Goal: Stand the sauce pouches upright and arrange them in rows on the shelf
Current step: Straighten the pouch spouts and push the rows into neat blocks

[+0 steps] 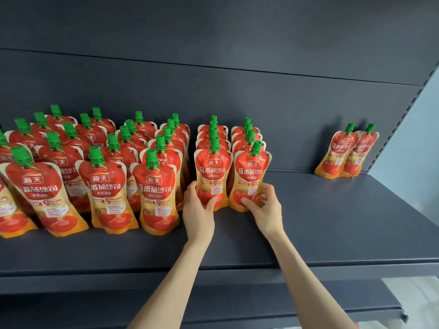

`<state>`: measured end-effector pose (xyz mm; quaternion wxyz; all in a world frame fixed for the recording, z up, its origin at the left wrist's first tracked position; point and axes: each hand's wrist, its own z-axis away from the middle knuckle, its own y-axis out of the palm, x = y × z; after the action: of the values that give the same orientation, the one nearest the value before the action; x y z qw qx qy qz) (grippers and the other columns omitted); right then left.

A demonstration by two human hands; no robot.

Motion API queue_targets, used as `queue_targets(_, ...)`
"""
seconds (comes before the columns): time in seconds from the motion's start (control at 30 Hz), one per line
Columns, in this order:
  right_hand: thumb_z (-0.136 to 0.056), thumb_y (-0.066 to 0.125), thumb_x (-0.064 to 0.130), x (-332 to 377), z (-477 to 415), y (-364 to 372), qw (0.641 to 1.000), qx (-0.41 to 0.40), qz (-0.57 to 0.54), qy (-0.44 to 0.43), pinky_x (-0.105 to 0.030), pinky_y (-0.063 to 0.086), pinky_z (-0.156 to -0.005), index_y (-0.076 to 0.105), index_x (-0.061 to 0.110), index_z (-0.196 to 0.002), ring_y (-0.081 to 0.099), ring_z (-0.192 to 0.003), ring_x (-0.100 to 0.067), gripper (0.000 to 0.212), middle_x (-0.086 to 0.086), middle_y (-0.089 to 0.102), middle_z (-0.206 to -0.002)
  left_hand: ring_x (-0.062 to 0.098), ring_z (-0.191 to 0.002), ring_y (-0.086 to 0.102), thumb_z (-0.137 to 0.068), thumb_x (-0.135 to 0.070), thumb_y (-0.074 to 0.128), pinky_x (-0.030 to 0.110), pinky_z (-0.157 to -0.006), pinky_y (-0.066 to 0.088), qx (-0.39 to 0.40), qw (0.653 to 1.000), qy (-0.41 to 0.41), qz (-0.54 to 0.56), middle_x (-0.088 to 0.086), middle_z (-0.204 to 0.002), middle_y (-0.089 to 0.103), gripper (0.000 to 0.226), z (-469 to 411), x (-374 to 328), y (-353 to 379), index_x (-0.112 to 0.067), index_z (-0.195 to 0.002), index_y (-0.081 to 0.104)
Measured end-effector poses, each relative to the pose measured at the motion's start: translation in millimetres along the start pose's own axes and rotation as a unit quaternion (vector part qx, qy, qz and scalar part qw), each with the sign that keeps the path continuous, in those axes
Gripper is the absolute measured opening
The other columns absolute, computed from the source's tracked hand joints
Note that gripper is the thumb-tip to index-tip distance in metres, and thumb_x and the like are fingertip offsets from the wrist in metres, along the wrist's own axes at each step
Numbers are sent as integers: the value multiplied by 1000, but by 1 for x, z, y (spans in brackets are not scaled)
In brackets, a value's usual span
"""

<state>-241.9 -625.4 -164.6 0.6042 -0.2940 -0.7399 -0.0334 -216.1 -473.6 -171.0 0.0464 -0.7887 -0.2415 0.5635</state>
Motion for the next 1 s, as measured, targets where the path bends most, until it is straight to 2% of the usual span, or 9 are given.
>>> queue_targets(0.13, -80, 73, 19, 1, 0, 0, 1000, 0, 1, 3, -4, 43, -65, 46, 15, -117, 55, -86, 4, 47, 9, 57, -106, 23, -120, 50, -83, -23, 69, 30, -93, 43, 0, 1000, -3, 3, 7, -129, 53, 56, 0, -1, 0, -12, -131, 42)
queue_targets(0.53, -82, 71, 20, 0, 0, 1, 1000, 8, -3, 2, -5, 44, -69, 43, 12, -123, 54, -97, -6, 50, 7, 56, -111, 23, -122, 49, -84, -24, 67, 32, -95, 43, 5, 1000, -9, 3, 7, -131, 52, 57, -1, 1, 1, -11, -132, 40)
queue_targets(0.73, -83, 69, 18, 0, -1, 1, 1000, 13, 4, 2, 0, 44, -64, 43, 12, -122, 54, -86, 3, 48, 8, 55, -109, 23, -123, 48, -85, -24, 66, 30, -94, 42, 5, 1000, -11, -6, 8, -132, 51, 57, 0, 0, 1, -11, -133, 40)
queue_targets(1.0, -83, 69, 14, -1, -1, -2, 1000, 8, -3, -1, 3, 41, -68, 45, 9, -120, 55, -88, -2, 45, 3, 58, -109, 24, -123, 48, -85, -22, 66, 34, -96, 43, 6, 1000, -20, -4, 9, -133, 50, 57, 0, 1, 1, -12, -134, 39)
